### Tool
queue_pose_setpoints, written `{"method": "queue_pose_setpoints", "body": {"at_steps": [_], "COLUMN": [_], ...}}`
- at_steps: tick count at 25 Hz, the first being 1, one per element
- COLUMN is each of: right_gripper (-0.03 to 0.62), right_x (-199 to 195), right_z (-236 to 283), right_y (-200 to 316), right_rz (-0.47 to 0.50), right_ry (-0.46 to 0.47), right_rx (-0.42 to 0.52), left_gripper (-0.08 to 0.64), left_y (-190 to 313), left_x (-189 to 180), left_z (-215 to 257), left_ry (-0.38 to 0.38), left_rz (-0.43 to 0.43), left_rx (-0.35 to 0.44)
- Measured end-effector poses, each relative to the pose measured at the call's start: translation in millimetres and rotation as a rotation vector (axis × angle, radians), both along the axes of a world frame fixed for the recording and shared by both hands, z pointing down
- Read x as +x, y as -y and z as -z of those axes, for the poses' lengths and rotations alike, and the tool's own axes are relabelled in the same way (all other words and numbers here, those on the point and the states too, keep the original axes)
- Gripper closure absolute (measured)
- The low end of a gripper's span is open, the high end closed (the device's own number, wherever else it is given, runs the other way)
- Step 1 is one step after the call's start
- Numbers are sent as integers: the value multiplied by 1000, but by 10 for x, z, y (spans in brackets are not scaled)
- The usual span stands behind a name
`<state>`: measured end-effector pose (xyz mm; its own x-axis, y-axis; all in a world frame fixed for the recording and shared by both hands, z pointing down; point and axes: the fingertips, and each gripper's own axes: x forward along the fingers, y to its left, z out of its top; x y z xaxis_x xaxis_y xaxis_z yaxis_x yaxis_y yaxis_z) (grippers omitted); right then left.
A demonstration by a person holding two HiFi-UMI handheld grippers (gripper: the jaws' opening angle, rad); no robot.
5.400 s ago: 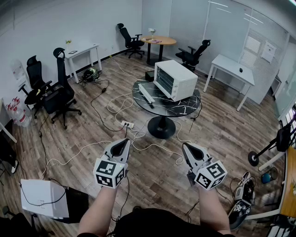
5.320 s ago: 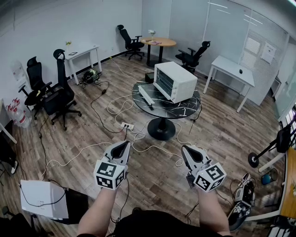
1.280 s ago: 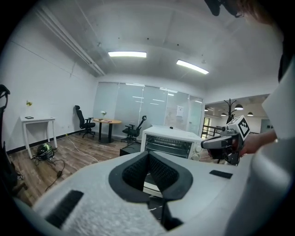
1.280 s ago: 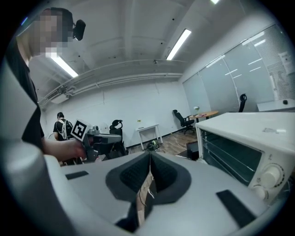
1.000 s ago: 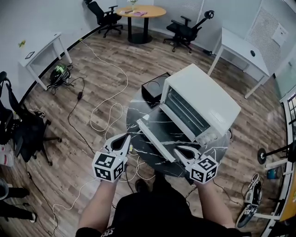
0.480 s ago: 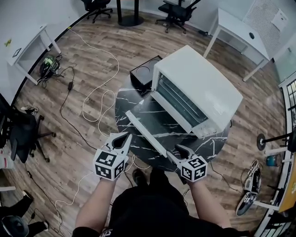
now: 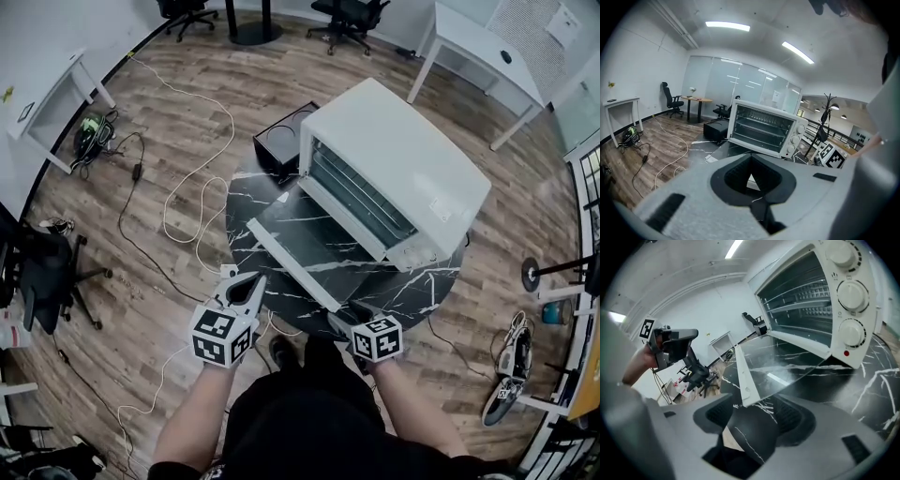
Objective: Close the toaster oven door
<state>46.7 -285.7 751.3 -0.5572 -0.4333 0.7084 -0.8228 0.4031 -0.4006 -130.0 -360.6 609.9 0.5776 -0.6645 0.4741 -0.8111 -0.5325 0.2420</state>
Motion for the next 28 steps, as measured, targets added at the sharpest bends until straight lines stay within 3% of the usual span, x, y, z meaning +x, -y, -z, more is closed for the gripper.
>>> {"method": "queue_pose_setpoints", "body": {"at_steps": [8,19,28], "right_gripper": [338,361,341], "right_x": [-113,19,225], "right_z": [-200,428,951], "right_y": [28,186,465], "right_rz": [40,-103,-236], "right_ry": [-36,-12,110], "right_rx": [-9,68,106], "left_gripper": [551,551,551], "left_y": [-27,9,176], "left_x": [-96,-381,-125], "left_z": [94,267,384], "left_ry": [-14,-53,-102], "left_rz": [16,39,-14], "left_rx": [13,56,73]}}
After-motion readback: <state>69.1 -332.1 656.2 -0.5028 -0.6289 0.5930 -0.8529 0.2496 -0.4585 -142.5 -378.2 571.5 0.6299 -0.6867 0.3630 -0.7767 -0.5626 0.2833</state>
